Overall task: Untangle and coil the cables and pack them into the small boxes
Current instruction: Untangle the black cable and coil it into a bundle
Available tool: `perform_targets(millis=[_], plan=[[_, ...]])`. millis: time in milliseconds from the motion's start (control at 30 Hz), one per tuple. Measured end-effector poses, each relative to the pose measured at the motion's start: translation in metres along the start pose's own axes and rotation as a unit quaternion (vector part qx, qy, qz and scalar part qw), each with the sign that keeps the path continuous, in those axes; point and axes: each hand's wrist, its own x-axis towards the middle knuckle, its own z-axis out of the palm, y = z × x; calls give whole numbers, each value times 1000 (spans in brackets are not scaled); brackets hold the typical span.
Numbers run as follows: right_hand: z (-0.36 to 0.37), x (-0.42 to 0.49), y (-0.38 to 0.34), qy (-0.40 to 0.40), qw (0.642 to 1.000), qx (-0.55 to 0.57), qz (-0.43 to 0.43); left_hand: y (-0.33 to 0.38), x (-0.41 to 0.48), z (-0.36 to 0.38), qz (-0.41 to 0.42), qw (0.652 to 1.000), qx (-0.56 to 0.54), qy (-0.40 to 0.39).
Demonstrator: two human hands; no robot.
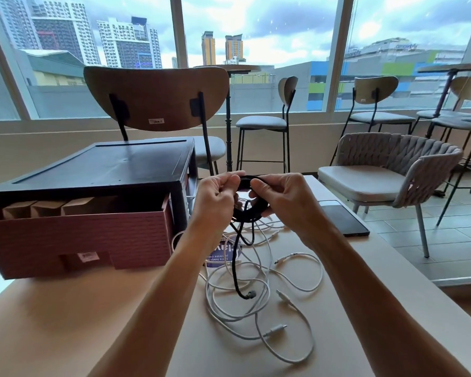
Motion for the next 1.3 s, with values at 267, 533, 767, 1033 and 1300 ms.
perform_targets(millis=[267,533,767,1033,1300], plan=[[5,-1,1,25,999,-9,-17,8,1,-7,-86,987,-125,-48],[11,-1,6,27,1000,0,-12,9,-3,-9,-58,994,-55,-76],[2,1,-2,-23,998,-41,51,7,6,-21,-45,996,-68,31],[5,-15,-16,-269,949,-156,-58,3,10,-25,-60,989,-134,31],[6,-23,-22,-490,855,-165,42,5,12,-32,-64,979,-193,11]])
